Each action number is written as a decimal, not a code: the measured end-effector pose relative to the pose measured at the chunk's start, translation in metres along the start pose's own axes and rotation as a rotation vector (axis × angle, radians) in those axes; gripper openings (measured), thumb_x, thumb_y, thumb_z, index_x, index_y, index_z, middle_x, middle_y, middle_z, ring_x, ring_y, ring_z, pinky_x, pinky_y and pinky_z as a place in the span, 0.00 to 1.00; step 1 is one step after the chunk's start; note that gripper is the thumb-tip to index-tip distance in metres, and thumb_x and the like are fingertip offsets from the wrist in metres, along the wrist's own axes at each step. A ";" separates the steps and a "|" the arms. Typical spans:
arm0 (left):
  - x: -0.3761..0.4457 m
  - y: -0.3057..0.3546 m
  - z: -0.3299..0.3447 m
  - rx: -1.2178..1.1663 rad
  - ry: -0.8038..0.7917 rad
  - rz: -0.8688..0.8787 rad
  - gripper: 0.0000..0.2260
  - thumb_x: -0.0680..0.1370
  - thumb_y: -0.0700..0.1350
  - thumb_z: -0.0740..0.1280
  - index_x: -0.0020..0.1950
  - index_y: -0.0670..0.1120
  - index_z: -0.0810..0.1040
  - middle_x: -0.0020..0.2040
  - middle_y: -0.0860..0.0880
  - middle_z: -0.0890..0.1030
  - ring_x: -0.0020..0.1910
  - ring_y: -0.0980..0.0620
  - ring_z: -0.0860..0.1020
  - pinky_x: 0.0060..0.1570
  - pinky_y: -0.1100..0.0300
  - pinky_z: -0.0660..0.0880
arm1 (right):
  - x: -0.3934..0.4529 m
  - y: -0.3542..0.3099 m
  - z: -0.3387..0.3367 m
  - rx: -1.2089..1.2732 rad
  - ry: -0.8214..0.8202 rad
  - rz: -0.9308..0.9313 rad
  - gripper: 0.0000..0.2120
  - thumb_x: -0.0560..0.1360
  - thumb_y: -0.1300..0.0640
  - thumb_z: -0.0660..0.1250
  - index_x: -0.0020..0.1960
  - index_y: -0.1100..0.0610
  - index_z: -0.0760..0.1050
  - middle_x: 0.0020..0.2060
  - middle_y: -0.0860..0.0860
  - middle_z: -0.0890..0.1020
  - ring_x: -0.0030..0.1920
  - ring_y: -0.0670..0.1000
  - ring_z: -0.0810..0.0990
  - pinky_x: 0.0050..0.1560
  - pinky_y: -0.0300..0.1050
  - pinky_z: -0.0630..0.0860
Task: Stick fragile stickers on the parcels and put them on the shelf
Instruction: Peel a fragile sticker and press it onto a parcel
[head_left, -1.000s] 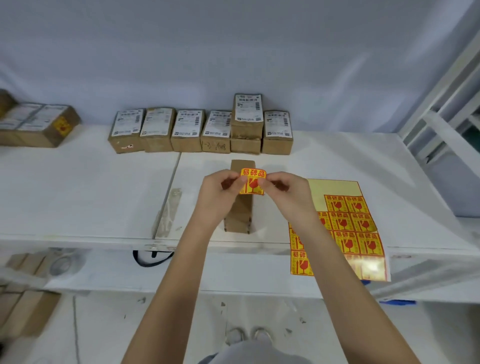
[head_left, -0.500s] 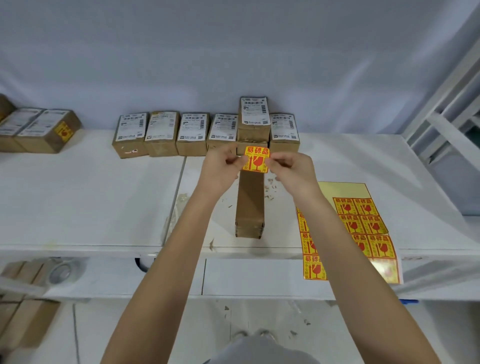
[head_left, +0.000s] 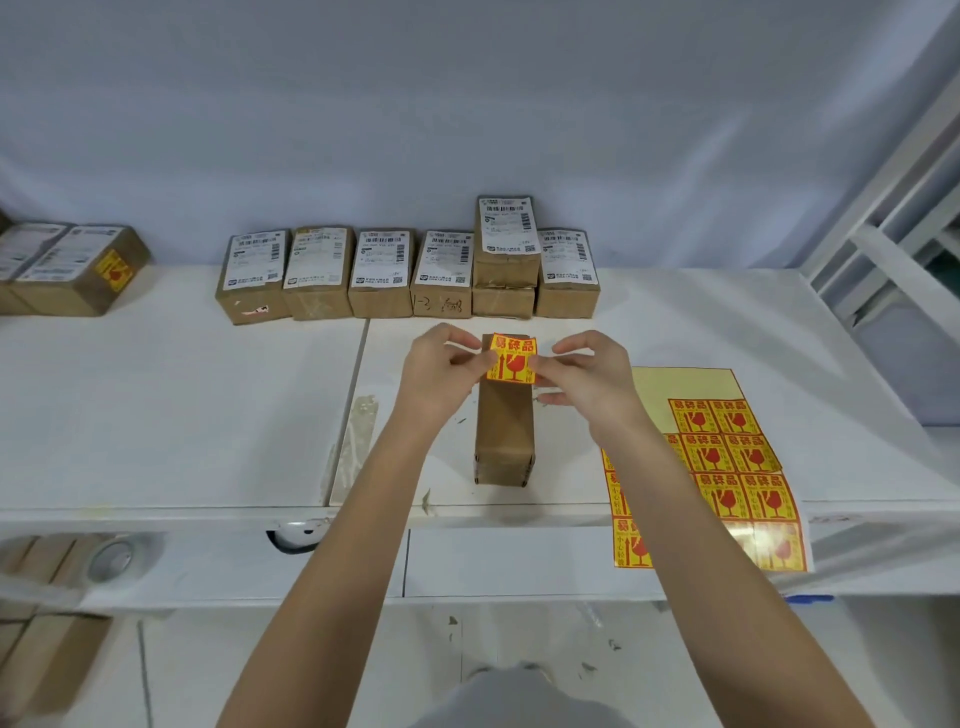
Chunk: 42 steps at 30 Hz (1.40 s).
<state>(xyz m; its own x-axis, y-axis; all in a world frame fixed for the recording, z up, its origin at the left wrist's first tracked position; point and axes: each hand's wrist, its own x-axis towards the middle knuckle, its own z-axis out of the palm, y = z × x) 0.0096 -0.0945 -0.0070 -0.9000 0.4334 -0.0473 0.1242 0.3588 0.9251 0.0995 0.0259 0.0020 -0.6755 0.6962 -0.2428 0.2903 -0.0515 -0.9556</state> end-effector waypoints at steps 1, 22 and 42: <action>-0.002 -0.003 0.000 0.009 0.001 0.004 0.08 0.74 0.43 0.71 0.48 0.43 0.75 0.42 0.47 0.80 0.35 0.57 0.77 0.32 0.66 0.73 | -0.001 0.002 0.000 -0.010 0.003 0.001 0.13 0.70 0.61 0.74 0.48 0.58 0.71 0.39 0.54 0.81 0.38 0.50 0.82 0.34 0.38 0.79; -0.017 -0.019 0.016 0.241 0.128 0.164 0.10 0.77 0.43 0.68 0.53 0.41 0.71 0.41 0.50 0.76 0.40 0.52 0.75 0.40 0.62 0.71 | 0.010 0.026 0.010 -0.305 0.079 -0.145 0.12 0.68 0.55 0.75 0.37 0.50 0.71 0.39 0.52 0.82 0.42 0.51 0.82 0.48 0.53 0.80; -0.022 -0.018 0.022 0.398 0.176 0.238 0.09 0.77 0.41 0.67 0.53 0.41 0.70 0.40 0.49 0.75 0.37 0.52 0.74 0.36 0.64 0.69 | 0.011 0.027 0.014 -0.396 0.135 -0.144 0.14 0.68 0.53 0.75 0.42 0.56 0.70 0.33 0.47 0.77 0.39 0.49 0.79 0.46 0.48 0.78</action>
<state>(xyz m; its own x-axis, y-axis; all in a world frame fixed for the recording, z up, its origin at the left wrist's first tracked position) 0.0362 -0.0925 -0.0304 -0.8800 0.4076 0.2438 0.4537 0.5700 0.6851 0.0904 0.0224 -0.0284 -0.6413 0.7647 -0.0631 0.4550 0.3128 -0.8337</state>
